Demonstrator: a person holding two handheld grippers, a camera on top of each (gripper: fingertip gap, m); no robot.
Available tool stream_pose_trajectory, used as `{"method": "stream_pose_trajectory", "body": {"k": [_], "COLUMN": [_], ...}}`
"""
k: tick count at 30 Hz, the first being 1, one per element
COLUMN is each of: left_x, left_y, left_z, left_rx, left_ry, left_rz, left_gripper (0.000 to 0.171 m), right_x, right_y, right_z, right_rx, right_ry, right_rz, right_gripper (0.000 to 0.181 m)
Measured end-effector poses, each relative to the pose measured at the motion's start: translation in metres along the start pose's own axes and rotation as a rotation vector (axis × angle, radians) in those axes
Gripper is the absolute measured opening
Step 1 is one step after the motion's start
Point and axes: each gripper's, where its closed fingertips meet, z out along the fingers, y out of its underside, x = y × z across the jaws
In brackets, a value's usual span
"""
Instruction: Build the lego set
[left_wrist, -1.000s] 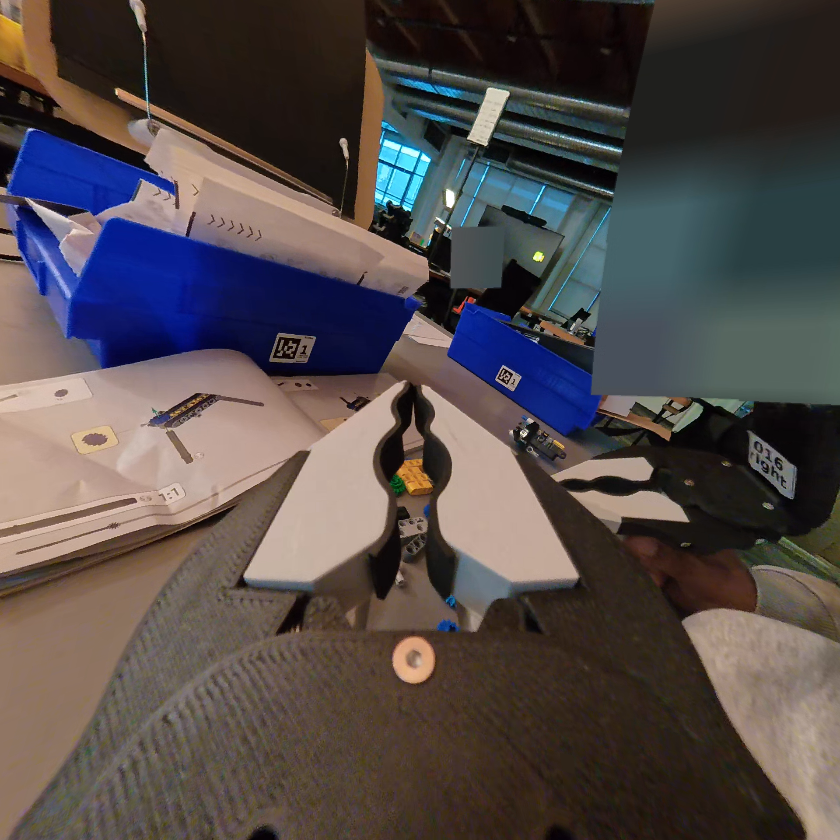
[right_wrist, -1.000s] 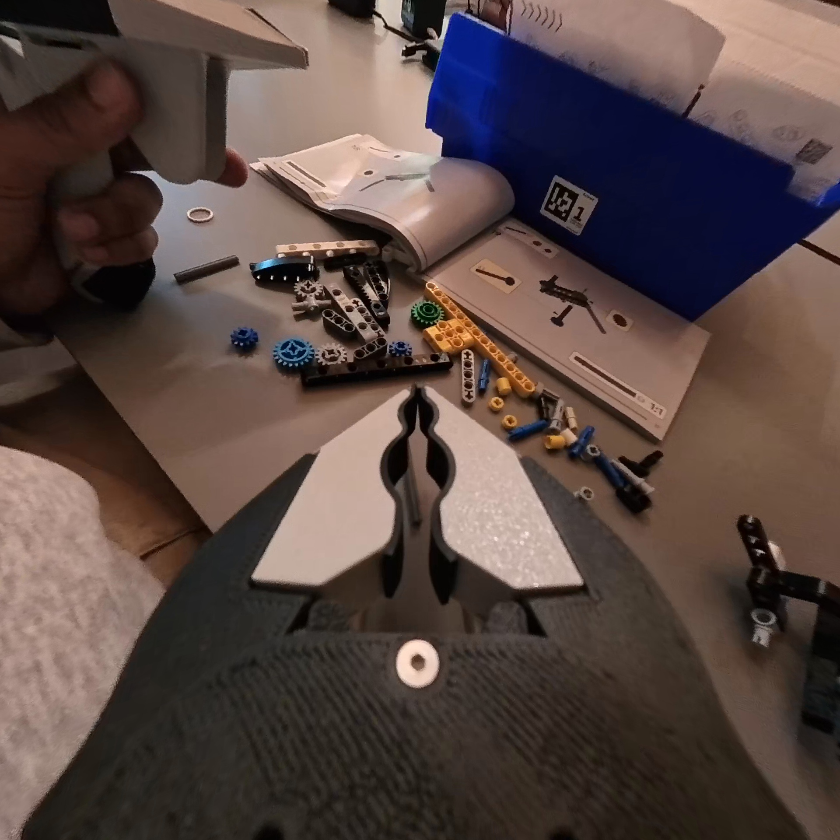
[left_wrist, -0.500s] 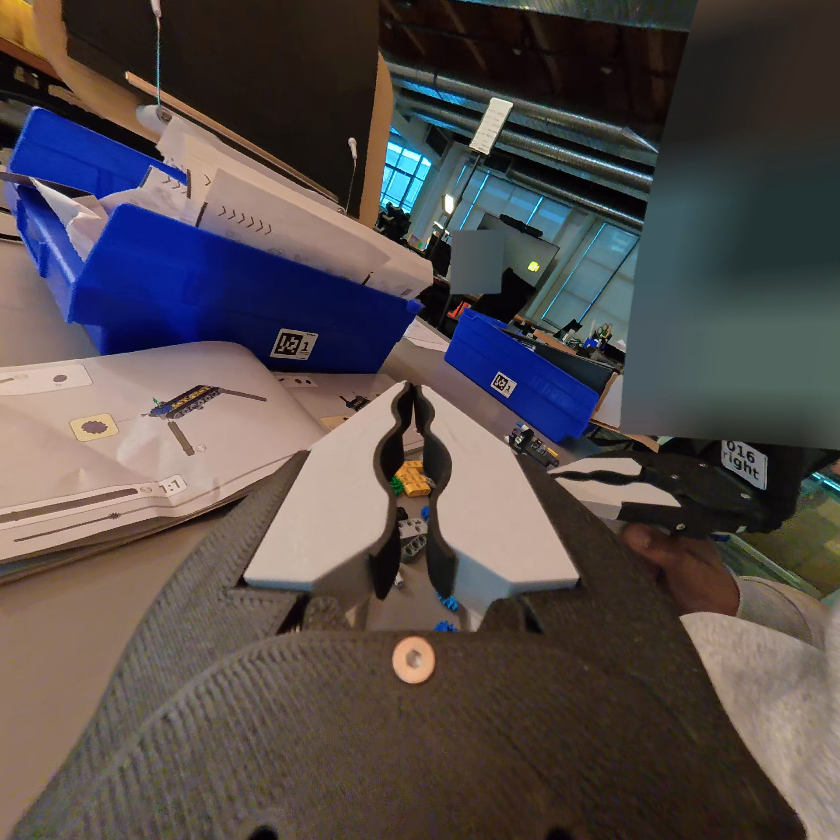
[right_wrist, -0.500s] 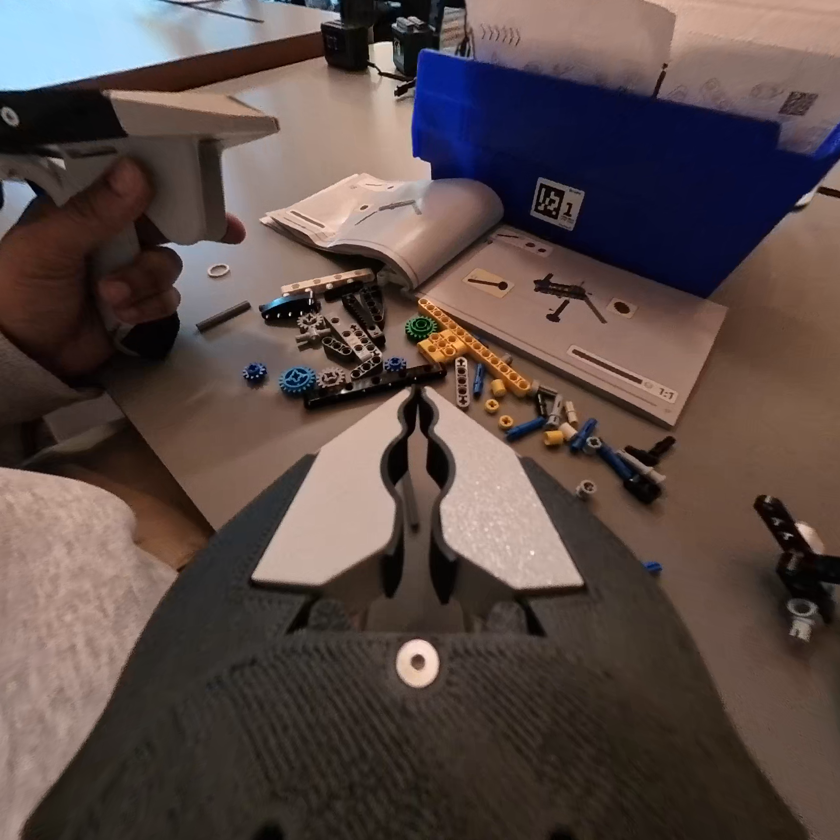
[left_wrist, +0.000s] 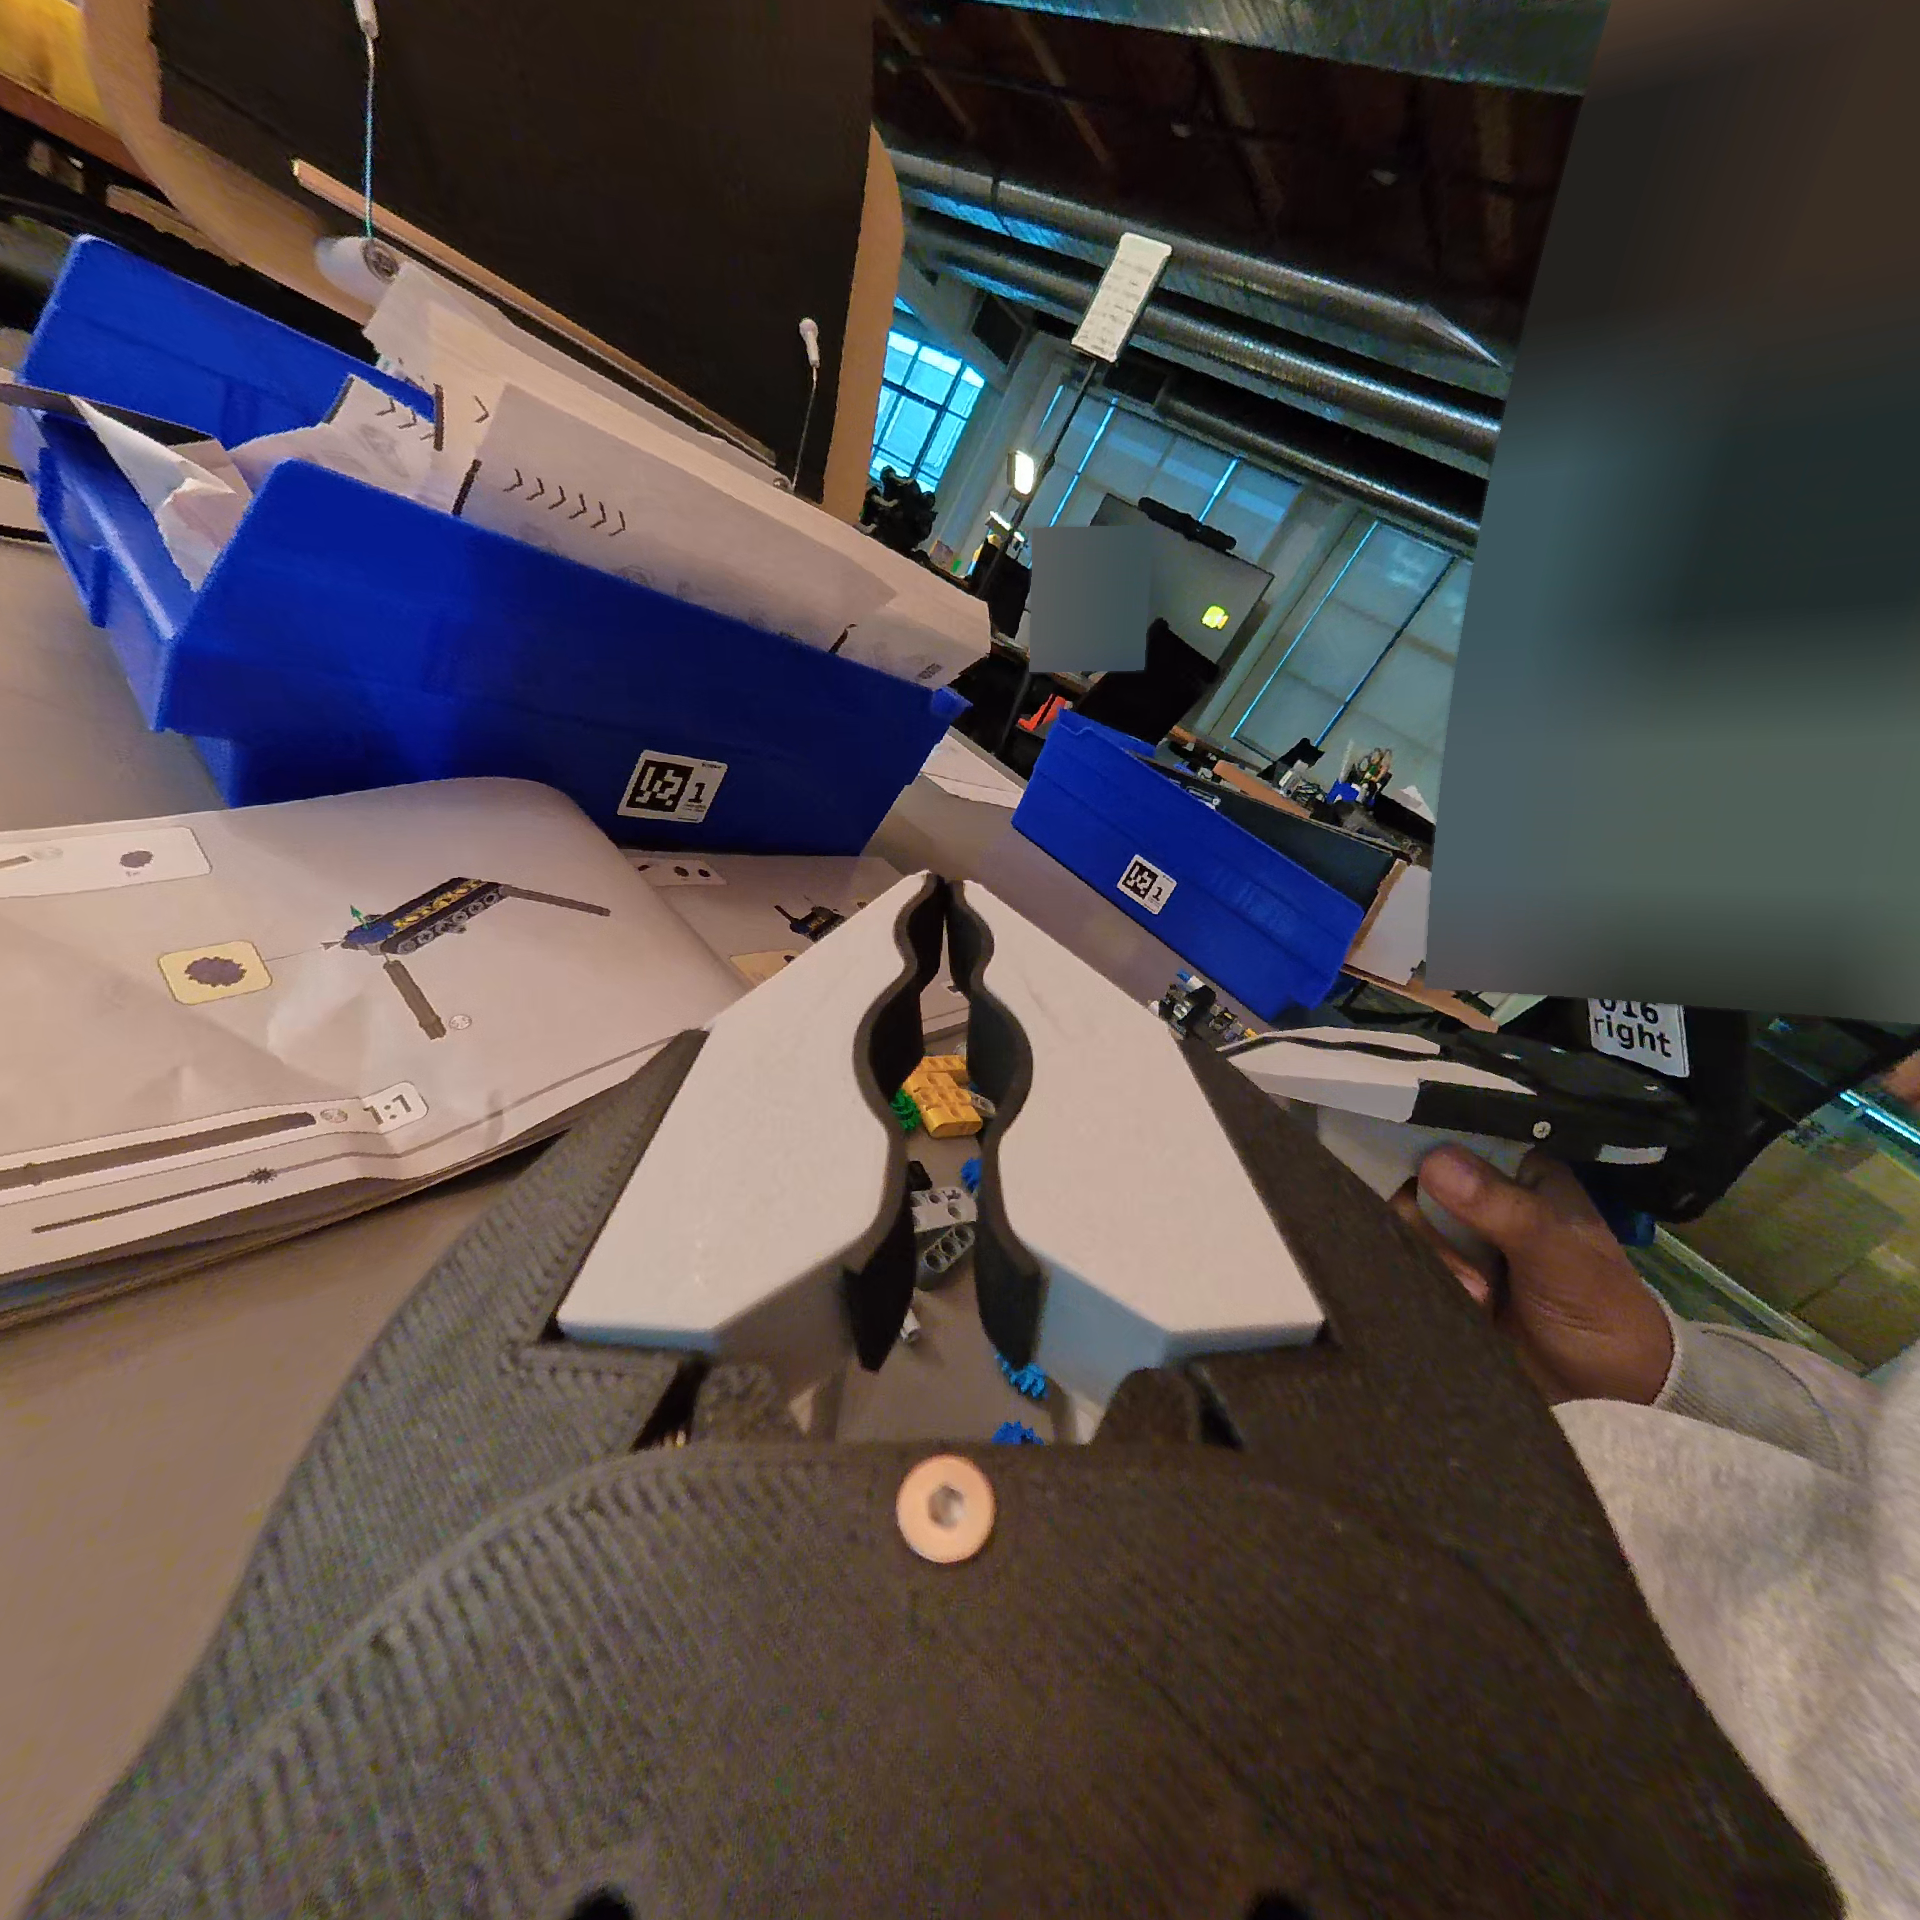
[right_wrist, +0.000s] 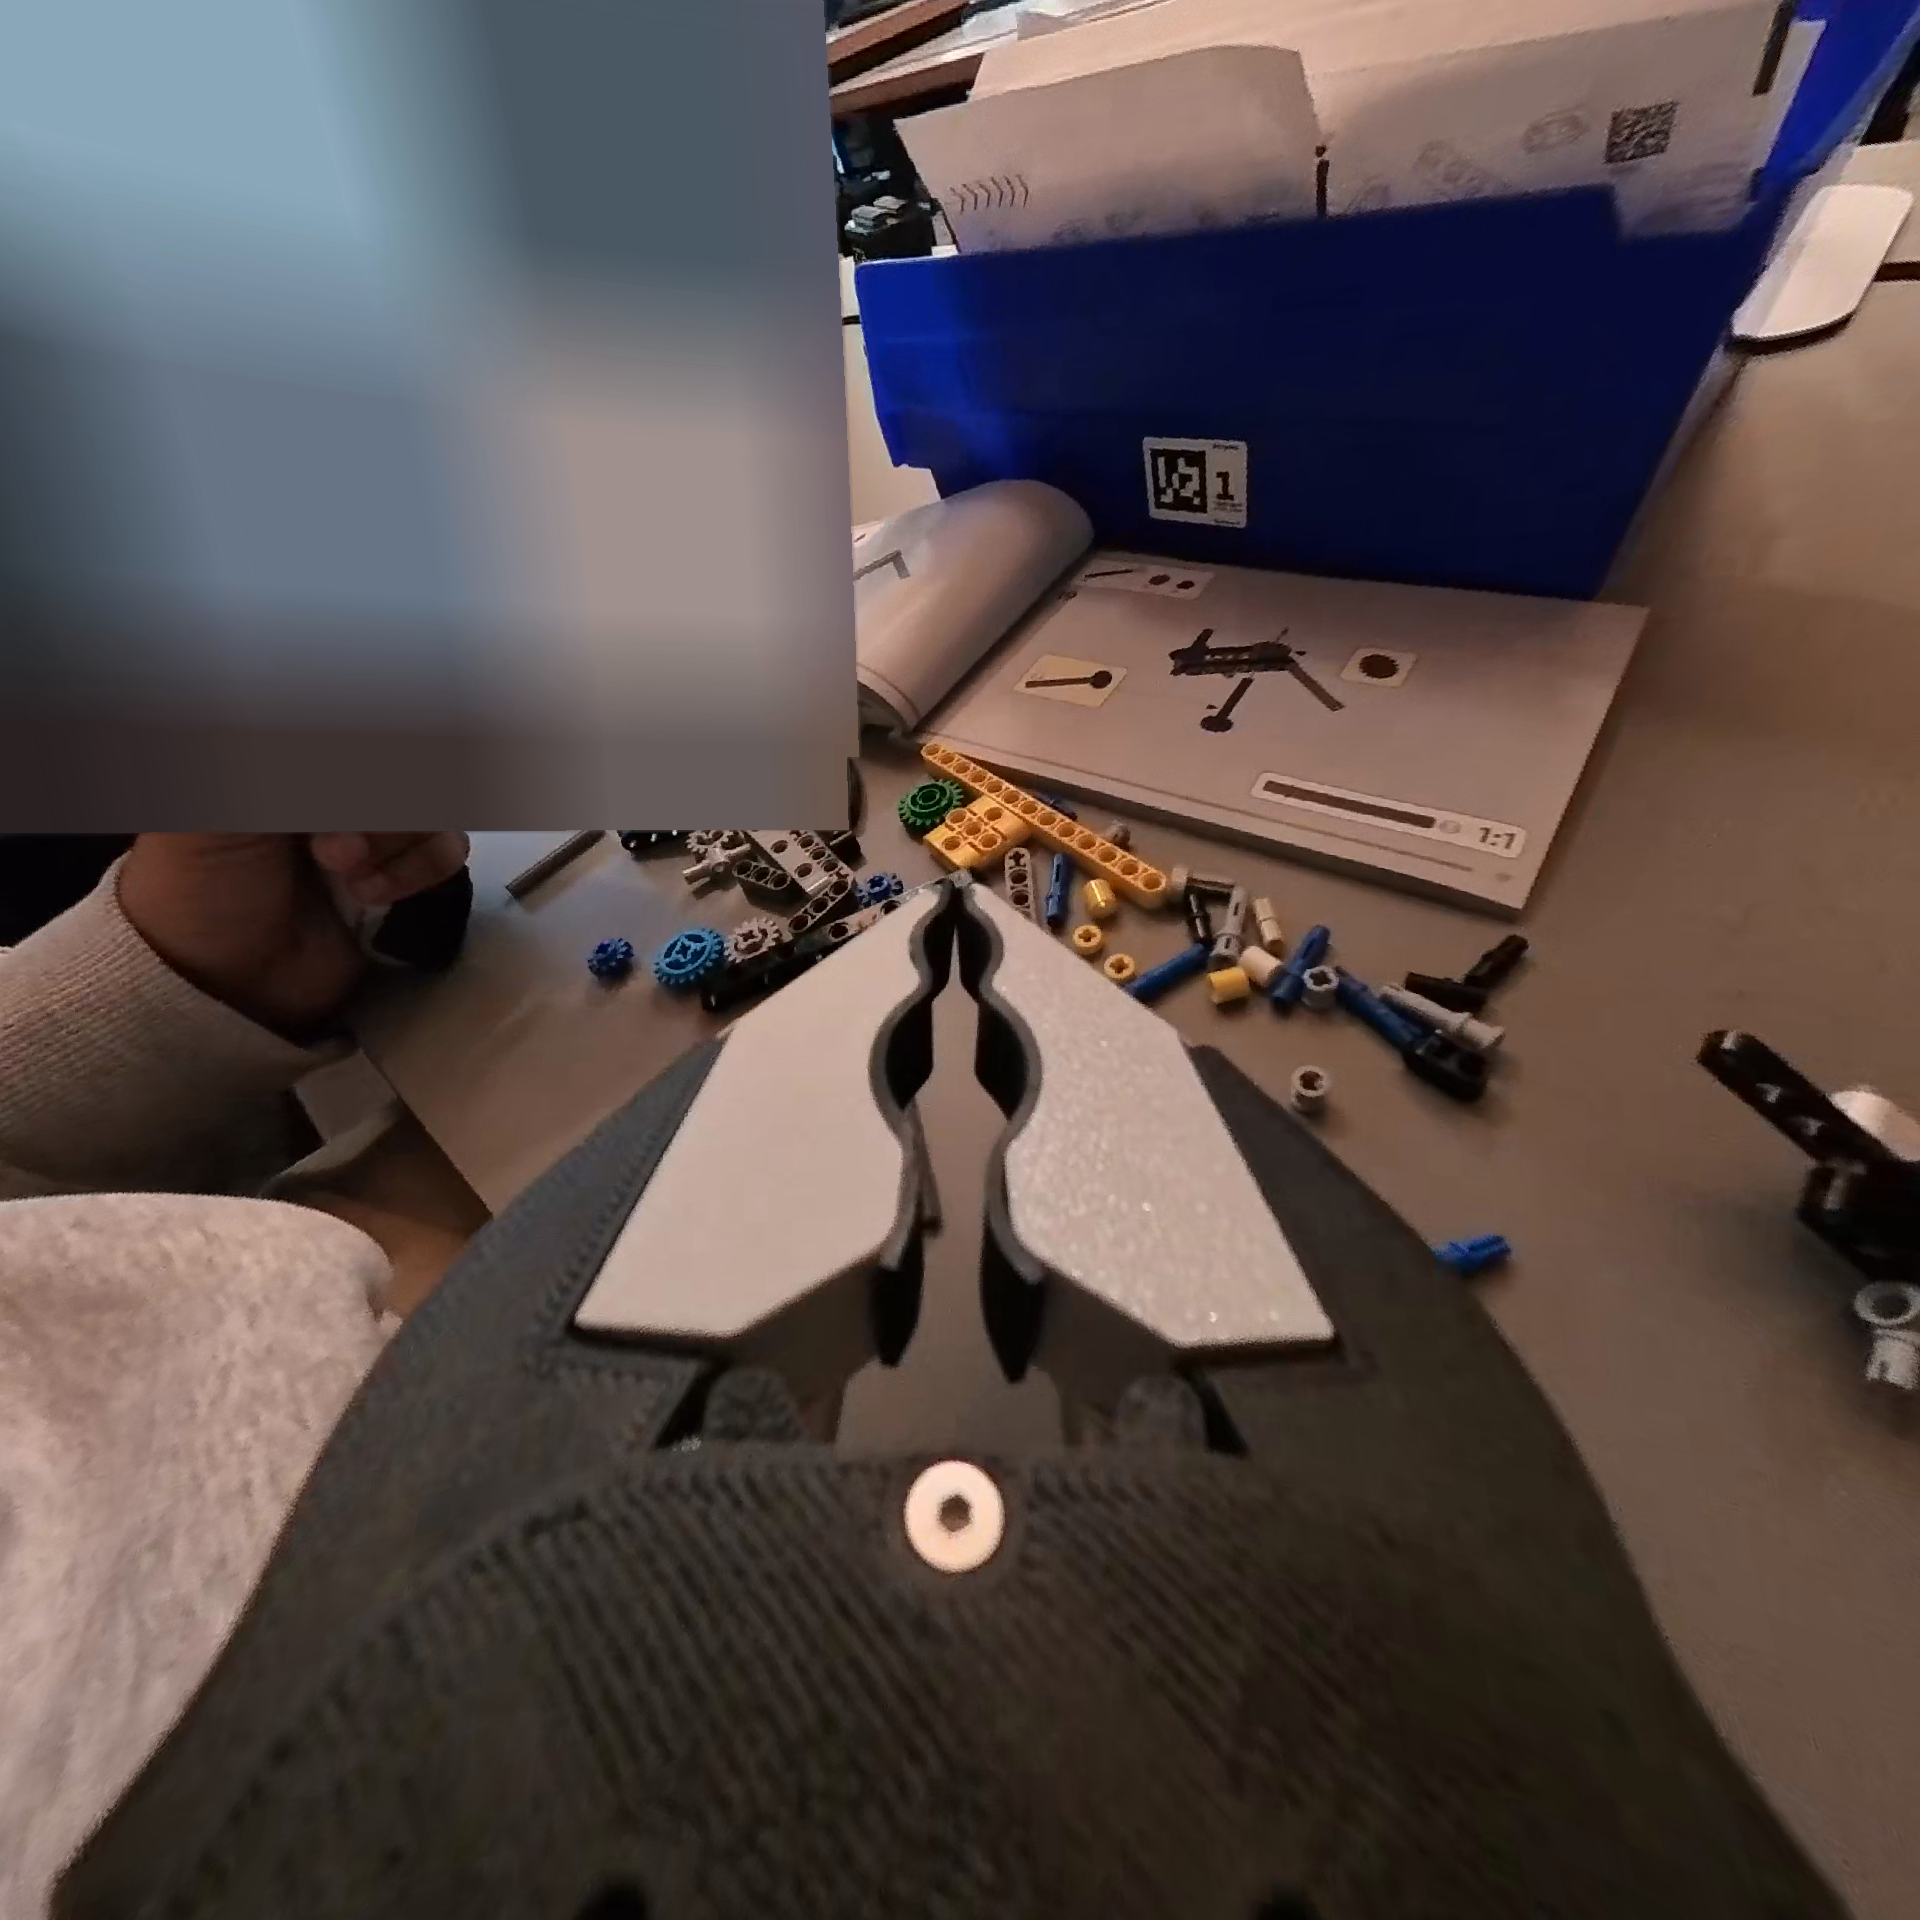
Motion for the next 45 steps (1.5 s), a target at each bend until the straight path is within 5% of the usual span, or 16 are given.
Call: {"method": "stream_pose_trajectory", "body": {"k": [28,45], "left_x": [0.002,0.001], "left_y": [-0.001,-0.002], "left_z": [0.0,0.0], "left_rx": [0.013,0.018], "left_ry": [0.021,0.029], "left_rz": [-0.011,-0.032], "left_gripper": [0.001,0.002], "right_x": [-0.034,-0.034], "right_y": [0.017,0.018], "right_z": [0.005,0.007], "right_rx": [-0.071,-0.077], "right_ry": [-0.051,-0.054], "right_rz": [-0.295,-0.313], "right_gripper": [0.0,0.0]}}
